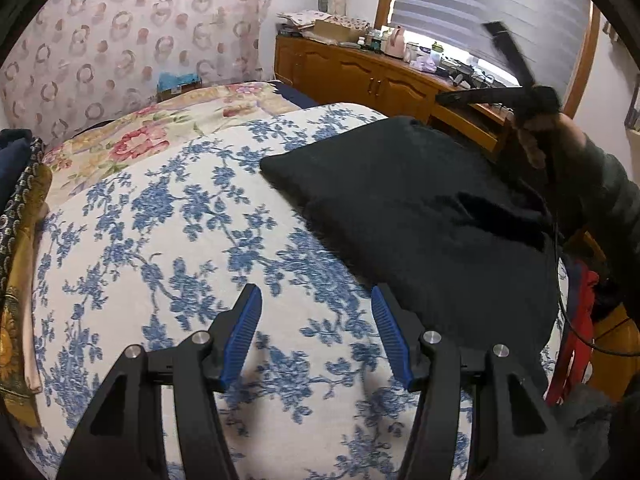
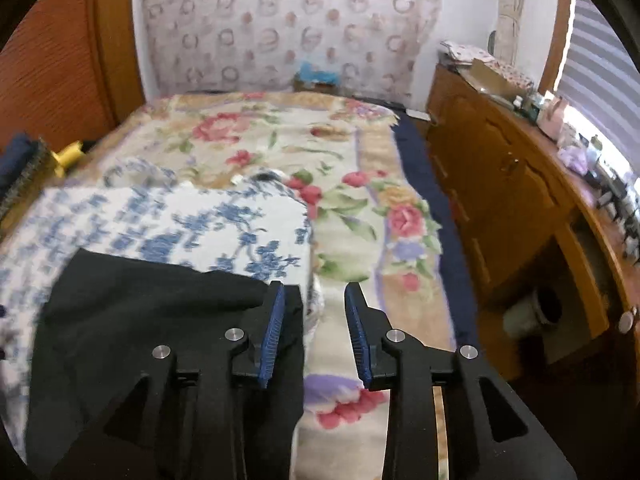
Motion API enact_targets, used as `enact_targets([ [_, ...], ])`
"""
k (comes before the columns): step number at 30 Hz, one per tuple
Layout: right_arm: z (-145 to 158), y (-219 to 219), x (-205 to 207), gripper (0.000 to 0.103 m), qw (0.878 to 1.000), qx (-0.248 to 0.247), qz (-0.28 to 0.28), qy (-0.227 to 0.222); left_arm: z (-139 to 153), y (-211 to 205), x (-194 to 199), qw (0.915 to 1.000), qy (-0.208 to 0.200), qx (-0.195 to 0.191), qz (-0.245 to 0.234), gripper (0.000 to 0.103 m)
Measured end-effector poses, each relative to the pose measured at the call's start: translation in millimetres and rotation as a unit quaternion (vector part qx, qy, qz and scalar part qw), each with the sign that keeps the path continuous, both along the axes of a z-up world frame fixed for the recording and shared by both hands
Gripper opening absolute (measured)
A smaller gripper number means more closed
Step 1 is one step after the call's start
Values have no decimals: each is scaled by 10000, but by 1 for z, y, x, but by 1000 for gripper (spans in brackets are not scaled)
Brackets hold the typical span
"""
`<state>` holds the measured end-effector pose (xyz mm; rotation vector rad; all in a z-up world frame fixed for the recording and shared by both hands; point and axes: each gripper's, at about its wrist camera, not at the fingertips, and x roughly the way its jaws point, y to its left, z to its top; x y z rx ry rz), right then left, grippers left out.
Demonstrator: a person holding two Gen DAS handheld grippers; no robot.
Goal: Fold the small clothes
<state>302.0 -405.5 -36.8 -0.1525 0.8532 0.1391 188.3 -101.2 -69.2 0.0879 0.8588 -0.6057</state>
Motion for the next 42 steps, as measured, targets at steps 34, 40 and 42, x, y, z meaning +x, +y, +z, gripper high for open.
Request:
enact_targets([
  [34, -18, -2, -259, 1, 9981, 334, 417, 306, -12, -82, -120, 9952, 51, 36, -978, 43],
  [40, -36, 0, -258, 1, 9977, 363, 328, 467, -14, -80, -123, 9949, -103, 206, -978, 10],
  [42, -34, -3, -257, 1, 9982, 372, 246, 410, -2, -75, -127, 9953, -262, 73, -928, 9],
])
